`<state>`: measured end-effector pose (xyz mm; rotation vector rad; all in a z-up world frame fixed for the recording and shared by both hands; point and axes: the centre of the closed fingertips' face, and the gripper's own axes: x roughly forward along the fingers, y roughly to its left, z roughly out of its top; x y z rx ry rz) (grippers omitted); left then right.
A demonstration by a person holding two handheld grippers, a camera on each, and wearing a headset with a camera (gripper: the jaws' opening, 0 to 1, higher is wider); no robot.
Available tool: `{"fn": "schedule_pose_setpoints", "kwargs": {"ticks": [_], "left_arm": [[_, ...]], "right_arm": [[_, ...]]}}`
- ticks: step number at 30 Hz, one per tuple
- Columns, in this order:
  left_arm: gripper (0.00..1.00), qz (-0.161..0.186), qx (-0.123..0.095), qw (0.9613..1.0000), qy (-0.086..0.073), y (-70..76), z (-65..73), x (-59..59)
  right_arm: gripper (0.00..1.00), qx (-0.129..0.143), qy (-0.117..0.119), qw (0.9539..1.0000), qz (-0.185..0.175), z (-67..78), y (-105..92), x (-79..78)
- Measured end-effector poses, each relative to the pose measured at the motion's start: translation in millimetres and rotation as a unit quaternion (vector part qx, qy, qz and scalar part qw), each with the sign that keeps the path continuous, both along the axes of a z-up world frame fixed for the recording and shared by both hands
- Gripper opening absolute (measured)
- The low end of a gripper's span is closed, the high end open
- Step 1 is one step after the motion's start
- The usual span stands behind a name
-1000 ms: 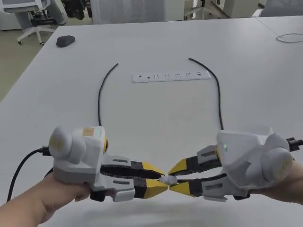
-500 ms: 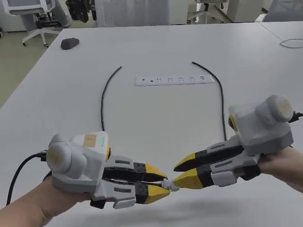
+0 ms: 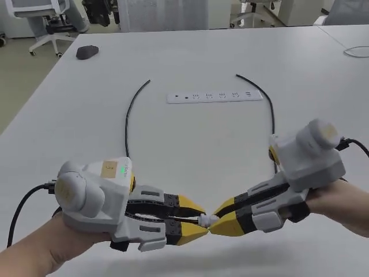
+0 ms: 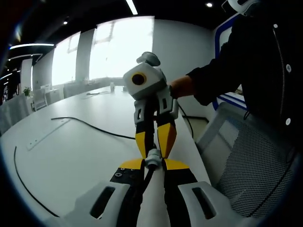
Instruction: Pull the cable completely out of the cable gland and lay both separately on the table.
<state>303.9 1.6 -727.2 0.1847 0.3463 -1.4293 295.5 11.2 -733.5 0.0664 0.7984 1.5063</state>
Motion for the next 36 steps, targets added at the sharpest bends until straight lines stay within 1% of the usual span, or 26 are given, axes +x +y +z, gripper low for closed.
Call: {"fn": "schedule_pose_setpoints", "kwargs": {"ticks": [1, 2, 3, 5, 6, 8, 9, 10, 11, 13, 15, 17, 19, 20, 22, 23, 24, 25, 26, 28, 30, 31, 32, 33, 34, 36], "left_arm": [[0.15, 0.000, 0.001, 1.0000, 0.001, -0.3, -0.7, -0.2], [0.15, 0.000, 0.001, 1.0000, 0.002, -0.5, -1.0, -0.3], [0.15, 0.000, 0.001, 1.0000, 0.004, -0.5, -1.5, -0.2], [0.15, 0.002, -0.001, 0.9999, 0.014, -0.7, -2.2, 0.3], [0.15, 0.004, -0.001, 0.9999, 0.016, -0.7, -2.3, 0.7], [0.15, 0.006, -0.003, 0.9995, 0.029, -0.8, -2.4, 1.7], [0.15, 0.006, -0.003, 0.9995, 0.029, -0.9, -2.2, 1.9], [0.15, 0.008, -0.003, 0.9993, 0.037, -0.7, -2.8, 2.0], [0.15, 0.008, -0.003, 0.9992, 0.038, -0.8, -3.0, 2.3], [0.15, 0.010, -0.003, 0.9989, 0.045, -0.7, -3.8, 2.1], [0.15, 0.014, -0.002, 0.9987, 0.049, -0.8, -4.4, 2.5], [0.15, 0.017, -0.001, 0.9985, 0.052, -0.7, -4.7, 3.2], [0.15, 0.021, -0.004, 0.9980, 0.060, -0.3, -4.7, 4.0], [0.15, 0.024, -0.005, 0.9976, 0.064, 0.0, -4.9, 5.0], [0.15, 0.030, -0.004, 0.9970, 0.071, 0.5, -6.9, 6.5], [0.15, 0.031, -0.005, 0.9969, 0.073, 0.5, -7.1, 6.7], [0.15, 0.034, -0.004, 0.9966, 0.075, 0.8, -8.0, 7.2], [0.15, 0.034, -0.002, 0.9962, 0.080, 1.0, -10.3, 6.1], [0.15, 0.034, -0.001, 0.9963, 0.079, 1.2, -10.8, 5.7], [0.15, 0.036, -0.003, 0.9962, 0.079, 1.7, -11.5, 4.8], [0.15, 0.041, -0.010, 0.9961, 0.077, 2.2, -9.9, 5.6], [0.15, 0.041, -0.011, 0.9960, 0.078, 2.5, -9.6, 6.0], [0.15, 0.041, -0.010, 0.9962, 0.077, 2.4, -10.0, 6.0], [0.15, 0.040, -0.008, 0.9964, 0.075, 2.0, -10.5, 5.7], [0.15, 0.040, -0.008, 0.9965, 0.073, 1.8, -10.7, 6.1], [0.15, 0.042, -0.009, 0.9965, 0.072, 2.3, -10.5, 7.4]], "right_arm": [[0.09, -0.003, -0.010, 0.9999, 0.002, -0.5, -0.3, -0.6], [0.09, -0.005, -0.030, 0.9995, 0.007, -1.1, -0.7, 0.1], [0.09, -0.006, -0.038, 0.9992, 0.008, -1.2, -0.8, 0.3], [0.08, -0.012, -0.078, 0.9968, 0.013, -1.0, -1.1, -0.4], [0.08, -0.013, -0.100, 0.9948, 0.015, -0.9, -1.1, 1.1], [0.08, -0.018, -0.135, 0.9903, 0.024, -2.6, -2.5, 2.3], [0.08, -0.021, -0.153, 0.9877, 0.027, -2.5, -2.6, 3.0], [0.08, -0.026, -0.172, 0.9842, 0.031, -3.1, -2.8, 3.0], [0.08, -0.029, -0.189, 0.9809, 0.035, -3.1, -2.5, 3.2], [0.08, -0.034, -0.210, 0.9762, 0.040, -4.3, -2.0, 3.0], [0.08, -0.037, -0.217, 0.9746, 0.040, -5.4, -1.3, 2.4], [0.08, -0.039, -0.232, 0.9711, 0.042, -5.6, -1.4, 3.7], [0.08, -0.040, -0.248, 0.9671, 0.043, -5.4, -1.4, 4.7], [0.08, -0.044, -0.272, 0.9602, 0.046, -5.7, -1.4, 7.2], [0.08, -0.055, -0.308, 0.9480, 0.057, -7.3, -1.2, 7.6], [0.08, -0.064, -0.332, 0.9392, 0.062, -8.3, -1.1, 8.6], [0.08, -0.076, -0.366, 0.9249, 0.072, -9.8, -0.4, 8.5], [0.08, -0.086, -0.373, 0.9205, 0.080, -12.7, -0.1, 5.9], [0.08, -0.090, -0.379, 0.9175, 0.081, -13.4, 0.0, 5.5], [0.08, -0.086, -0.374, 0.9200, 0.078, -13.1, 0.4, 5.2], [0.08, -0.082, -0.376, 0.9201, 0.071, -11.2, 0.2, 7.4], [0.09, -0.081, -0.364, 0.9258, 0.064, -11.1, 0.1, 8.5], [0.09, -0.085, -0.343, 0.9338, 0.058, -13.1, -1.1, 7.9], [0.09, -0.084, -0.333, 0.9377, 0.051, -13.0, -1.4, 8.9], [0.09, -0.085, -0.339, 0.9353, 0.055, -12.5, -2.3, 11.0], [0.08, -0.092, -0.340, 0.9346, 0.054, -15.5, -5.3, 11.1]]}}
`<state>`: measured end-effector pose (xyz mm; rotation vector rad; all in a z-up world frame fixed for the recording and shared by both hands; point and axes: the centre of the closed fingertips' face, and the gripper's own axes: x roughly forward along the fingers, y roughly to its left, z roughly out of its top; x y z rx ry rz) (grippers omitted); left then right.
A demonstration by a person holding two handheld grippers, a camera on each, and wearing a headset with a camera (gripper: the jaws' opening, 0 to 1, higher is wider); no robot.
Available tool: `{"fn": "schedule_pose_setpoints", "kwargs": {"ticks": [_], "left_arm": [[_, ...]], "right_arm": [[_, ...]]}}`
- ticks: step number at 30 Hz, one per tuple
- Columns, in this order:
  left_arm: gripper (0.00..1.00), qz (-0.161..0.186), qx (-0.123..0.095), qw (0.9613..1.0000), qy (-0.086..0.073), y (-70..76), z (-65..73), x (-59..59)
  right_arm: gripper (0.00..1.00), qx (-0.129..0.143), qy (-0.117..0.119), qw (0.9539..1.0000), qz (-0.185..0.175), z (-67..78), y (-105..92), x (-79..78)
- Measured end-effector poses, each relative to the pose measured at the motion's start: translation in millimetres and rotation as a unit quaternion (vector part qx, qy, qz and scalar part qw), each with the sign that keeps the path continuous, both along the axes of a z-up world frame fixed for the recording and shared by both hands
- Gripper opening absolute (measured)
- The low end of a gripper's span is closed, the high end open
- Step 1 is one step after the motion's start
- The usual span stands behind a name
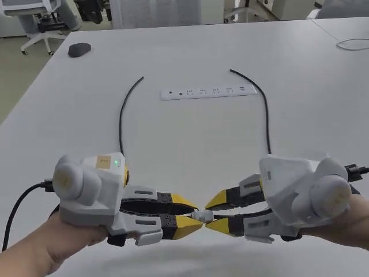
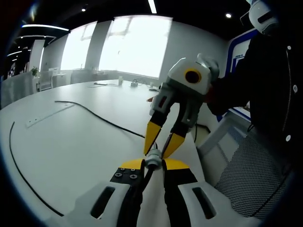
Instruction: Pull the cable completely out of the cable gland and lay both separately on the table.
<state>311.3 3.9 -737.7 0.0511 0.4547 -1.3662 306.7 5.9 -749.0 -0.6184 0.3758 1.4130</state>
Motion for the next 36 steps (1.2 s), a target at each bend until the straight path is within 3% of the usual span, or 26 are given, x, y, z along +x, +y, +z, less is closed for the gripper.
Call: {"fn": "schedule_pose_setpoints", "kwargs": {"ticks": [3, 5, 7, 16, 20, 21, 23, 29, 35, 36], "left_arm": [[0.15, -0.002, 0.003, 1.0000, -0.001, 0.7, -0.9, 0.0], [0.15, -0.002, 0.003, 1.0000, 0.000, 0.9, -1.1, -0.3], [0.15, -0.003, 0.003, 1.0000, -0.001, 0.1, -1.1, -0.1], [0.15, -0.004, 0.007, 1.0000, -0.003, -1.5, -1.9, -2.1], [0.15, -0.005, 0.009, 0.9998, -0.016, 0.7, 0.1, -1.9], [0.15, -0.006, 0.007, 0.9999, -0.014, 0.3, 1.7, -2.4], [0.15, -0.003, 0.009, 0.9997, -0.022, 1.0, 2.4, -0.8], [0.15, 0.003, 0.011, 0.9998, -0.019, 5.1, 2.2, 0.0], [0.15, 0.010, 0.019, 0.9996, -0.018, 10.9, -0.8, 0.2], [0.15, 0.010, 0.019, 0.9996, -0.018, 11.8, -1.2, 0.3]], "right_arm": [[0.04, -0.007, 0.000, 1.0000, 0.001, -2.7, -4.0, -0.7], [0.00, -0.011, -0.012, 0.9998, 0.005, -3.3, -6.6, 0.1], [0.00, -0.010, -0.005, 0.9999, 0.000, -3.2, -6.6, -0.9], [0.00, -0.024, -0.011, 0.9997, 0.000, -5.1, -9.7, -3.1], [0.00, -0.027, -0.018, 0.9994, -0.012, -3.3, -15.1, -2.1], [0.00, -0.025, -0.008, 0.9994, -0.022, -2.1, -17.2, -1.3], [0.00, -0.030, -0.016, 0.9991, -0.027, -2.8, -21.0, 0.8], [0.00, -0.042, 0.003, 0.9965, -0.073, -7.4, -42.2, 5.5], [0.00, -0.066, 0.013, 0.9904, -0.121, -17.8, -74.0, 9.6], [0.00, -0.069, 0.025, 0.9884, -0.133, -20.8, -81.2, 9.0]]}}
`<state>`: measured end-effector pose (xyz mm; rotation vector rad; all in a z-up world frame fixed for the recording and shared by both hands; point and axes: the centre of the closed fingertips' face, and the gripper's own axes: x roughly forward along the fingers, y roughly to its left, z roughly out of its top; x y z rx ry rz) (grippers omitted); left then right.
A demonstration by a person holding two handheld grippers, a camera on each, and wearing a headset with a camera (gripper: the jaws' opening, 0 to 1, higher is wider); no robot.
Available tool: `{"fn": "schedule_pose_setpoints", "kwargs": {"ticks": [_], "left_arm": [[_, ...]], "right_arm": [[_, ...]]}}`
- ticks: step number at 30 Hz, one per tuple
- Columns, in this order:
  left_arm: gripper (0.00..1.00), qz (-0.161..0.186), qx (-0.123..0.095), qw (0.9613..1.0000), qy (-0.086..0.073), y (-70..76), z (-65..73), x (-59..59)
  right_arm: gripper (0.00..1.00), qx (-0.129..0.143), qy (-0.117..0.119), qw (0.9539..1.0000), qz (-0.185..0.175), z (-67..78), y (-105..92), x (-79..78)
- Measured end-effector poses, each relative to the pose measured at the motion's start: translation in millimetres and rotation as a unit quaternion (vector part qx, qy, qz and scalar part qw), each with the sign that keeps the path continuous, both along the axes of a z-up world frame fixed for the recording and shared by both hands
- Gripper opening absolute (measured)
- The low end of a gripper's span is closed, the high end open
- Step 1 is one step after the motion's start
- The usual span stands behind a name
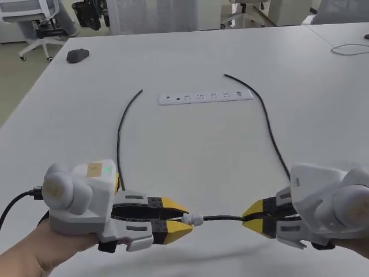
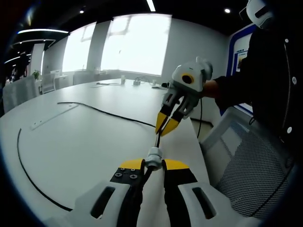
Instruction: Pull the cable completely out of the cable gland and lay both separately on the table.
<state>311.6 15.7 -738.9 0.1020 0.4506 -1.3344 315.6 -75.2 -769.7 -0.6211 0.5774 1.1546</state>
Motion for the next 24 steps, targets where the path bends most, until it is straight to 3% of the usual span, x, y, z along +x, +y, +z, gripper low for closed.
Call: {"fn": "schedule_pose_setpoints", "kwargs": {"ticks": [3, 4, 9, 14, 15, 17, 22, 24], "left_arm": [[0.15, -0.003, 0.002, 1.0000, -0.003, -0.1, -0.9, -1.8], [0.15, -0.002, 0.006, 0.9999, -0.013, 0.0, -1.3, -1.3], [0.15, 0.001, 0.007, 1.0000, -0.006, 1.2, -3.0, -2.1], [0.15, 0.005, 0.009, 0.9999, -0.004, 4.1, -4.1, -1.6], [0.15, 0.005, 0.011, 0.9999, -0.004, 4.5, -4.6, -1.5], [0.15, 0.005, 0.014, 0.9999, -0.005, 4.5, -5.6, -1.2], [0.15, 0.007, 0.009, 0.9999, -0.005, 1.9, -4.6, -1.0], [0.15, 0.004, 0.015, 0.9999, -0.007, 1.4, -7.0, -1.0]], "right_arm": [[0.00, 0.005, 0.001, 1.0000, -0.003, -1.6, -9.4, -0.5], [0.00, -0.003, 0.002, 0.9998, -0.018, -4.9, -17.8, 1.7], [0.00, -0.039, -0.004, 0.9967, -0.071, -17.0, -51.2, 11.8], [0.00, -0.022, 0.016, 0.9947, -0.099, -21.1, -71.8, 10.3], [0.00, -0.030, 0.013, 0.9918, -0.124, -23.1, -80.4, 13.9], [0.00, -0.048, 0.017, 0.9900, -0.132, -29.9, -90.2, 14.1], [0.00, -0.051, 0.025, 0.9861, -0.156, -33.9, -100.6, 17.3], [0.00, -0.060, 0.024, 0.9868, -0.148, -35.9, -101.2, 15.5]]}}
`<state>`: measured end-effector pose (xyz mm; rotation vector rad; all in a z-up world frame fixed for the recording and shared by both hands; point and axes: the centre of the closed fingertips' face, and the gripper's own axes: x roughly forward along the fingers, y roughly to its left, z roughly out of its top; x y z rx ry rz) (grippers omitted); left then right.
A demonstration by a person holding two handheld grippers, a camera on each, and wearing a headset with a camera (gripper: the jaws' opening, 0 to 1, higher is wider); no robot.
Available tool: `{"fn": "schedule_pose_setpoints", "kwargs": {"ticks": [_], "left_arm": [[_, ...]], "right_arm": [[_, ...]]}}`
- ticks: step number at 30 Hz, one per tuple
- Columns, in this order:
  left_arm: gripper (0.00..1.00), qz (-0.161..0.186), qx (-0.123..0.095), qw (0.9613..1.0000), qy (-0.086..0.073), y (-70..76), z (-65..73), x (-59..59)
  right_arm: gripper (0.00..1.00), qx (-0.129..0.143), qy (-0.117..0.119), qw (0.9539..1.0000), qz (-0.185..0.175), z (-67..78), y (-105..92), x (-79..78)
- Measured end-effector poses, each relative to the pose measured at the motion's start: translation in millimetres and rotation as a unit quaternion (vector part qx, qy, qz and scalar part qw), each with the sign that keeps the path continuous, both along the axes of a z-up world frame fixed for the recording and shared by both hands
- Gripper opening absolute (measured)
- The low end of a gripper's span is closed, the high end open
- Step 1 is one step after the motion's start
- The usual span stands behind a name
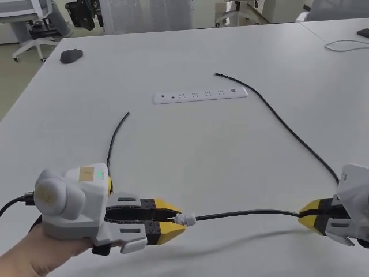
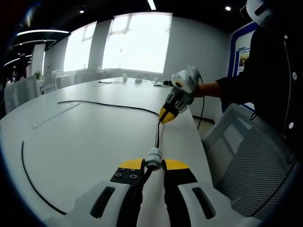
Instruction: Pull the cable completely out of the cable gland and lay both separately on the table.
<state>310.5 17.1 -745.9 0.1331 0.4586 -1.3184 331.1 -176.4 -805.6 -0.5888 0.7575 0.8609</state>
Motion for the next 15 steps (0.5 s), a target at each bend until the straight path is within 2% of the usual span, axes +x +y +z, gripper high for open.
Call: {"fn": "schedule_pose_setpoints", "kwargs": {"ticks": [2, 4, 5, 6, 8, 9, 11, 12, 15], "left_arm": [[0.15, 0.000, 0.002, 1.0000, 0.000, 0.4, -0.7, 0.1], [0.15, 0.002, 0.003, 1.0000, -0.001, 1.4, -0.8, 1.0], [0.15, 0.004, 0.002, 1.0000, -0.003, 2.6, 0.7, 1.7], [0.15, 0.006, -0.001, 1.0000, -0.007, 3.0, 4.0, 2.6], [0.15, 0.005, -0.002, 1.0000, -0.008, 2.3, 5.7, 3.0], [0.15, 0.005, 0.000, 0.9999, -0.011, 2.2, 5.8, 3.9], [0.15, 0.003, 0.001, 0.9999, -0.012, 1.1, 5.8, 4.4], [0.15, 0.002, 0.001, 0.9999, -0.012, 0.5, 5.8, 4.6], [0.15, -0.002, 0.003, 0.9999, -0.013, -2.5, 5.6, 3.9]], "right_arm": [[0.01, -0.002, 0.002, 1.0000, 0.002, -1.4, 0.3, -0.5], [0.03, 0.018, 0.012, 0.9997, -0.009, 1.6, 4.1, -1.8], [0.05, 0.042, 0.010, 0.9990, -0.011, 7.8, 9.7, -0.7], [0.12, 0.064, 0.003, 0.9978, -0.014, 15.9, 16.2, 1.1], [0.22, 0.100, 0.010, 0.9948, -0.015, 27.2, 29.0, 0.3], [0.21, 0.111, 0.012, 0.9937, -0.006, 32.5, 36.3, -1.8], [0.19, 0.121, -0.007, 0.9926, 0.010, 45.5, 50.1, 0.0], [0.19, 0.129, -0.015, 0.9911, 0.029, 54.5, 63.1, -1.6], [0.16, 0.140, -0.020, 0.9882, 0.060, 68.8, 91.3, -6.6]]}}
